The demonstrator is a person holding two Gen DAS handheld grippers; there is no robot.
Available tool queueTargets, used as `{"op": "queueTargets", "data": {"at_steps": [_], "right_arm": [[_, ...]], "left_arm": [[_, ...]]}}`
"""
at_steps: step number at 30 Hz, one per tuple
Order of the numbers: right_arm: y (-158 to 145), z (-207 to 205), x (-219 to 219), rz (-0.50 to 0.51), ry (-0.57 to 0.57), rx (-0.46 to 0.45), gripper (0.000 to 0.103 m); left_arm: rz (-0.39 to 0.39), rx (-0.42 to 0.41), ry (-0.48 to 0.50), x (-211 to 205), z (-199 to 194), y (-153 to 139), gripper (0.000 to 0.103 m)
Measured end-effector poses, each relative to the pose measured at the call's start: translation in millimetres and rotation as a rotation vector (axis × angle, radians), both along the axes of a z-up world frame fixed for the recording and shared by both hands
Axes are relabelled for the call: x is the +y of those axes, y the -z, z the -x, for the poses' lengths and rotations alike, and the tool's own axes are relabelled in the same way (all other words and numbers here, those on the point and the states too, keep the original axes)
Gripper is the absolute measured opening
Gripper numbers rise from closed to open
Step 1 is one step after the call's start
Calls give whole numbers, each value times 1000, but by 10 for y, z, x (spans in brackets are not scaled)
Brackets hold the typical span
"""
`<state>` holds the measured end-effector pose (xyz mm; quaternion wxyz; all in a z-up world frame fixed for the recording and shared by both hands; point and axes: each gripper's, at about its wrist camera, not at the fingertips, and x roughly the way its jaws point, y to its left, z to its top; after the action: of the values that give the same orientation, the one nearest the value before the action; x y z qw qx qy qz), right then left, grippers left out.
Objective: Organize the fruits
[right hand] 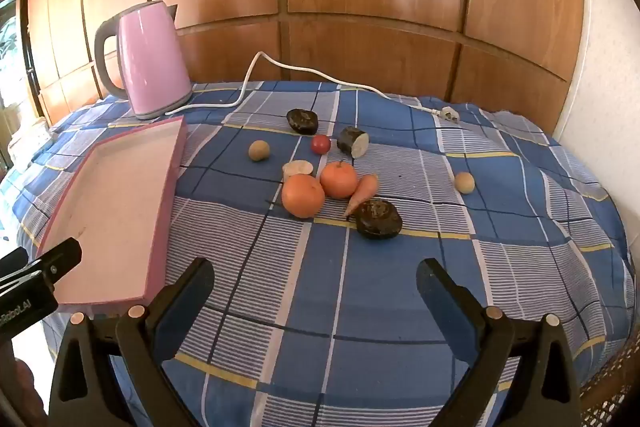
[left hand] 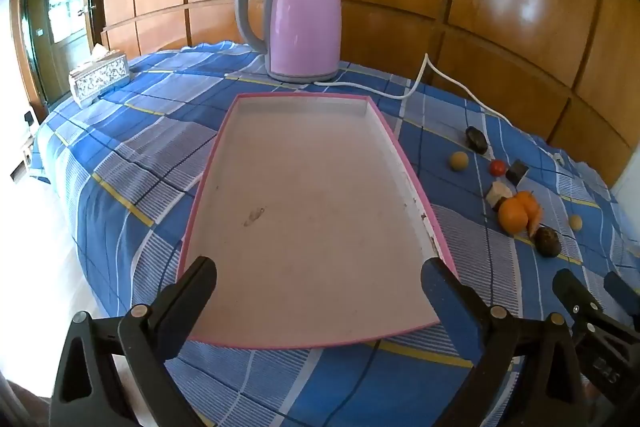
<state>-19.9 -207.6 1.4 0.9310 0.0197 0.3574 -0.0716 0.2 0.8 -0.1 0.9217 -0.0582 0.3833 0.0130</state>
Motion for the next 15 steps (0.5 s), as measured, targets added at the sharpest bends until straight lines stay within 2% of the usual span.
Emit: {"op": "queueTargets", "data": {"at_steps": [7, 15], "right_arm": [[-4, 7, -2, 2, 0, 2, 103], [-22, -3, 6, 6, -9, -1, 103]], "left_arm": [[-6, -4, 4, 32, 22, 86, 103], [-14, 3, -5, 14, -5, 21, 103]]}}
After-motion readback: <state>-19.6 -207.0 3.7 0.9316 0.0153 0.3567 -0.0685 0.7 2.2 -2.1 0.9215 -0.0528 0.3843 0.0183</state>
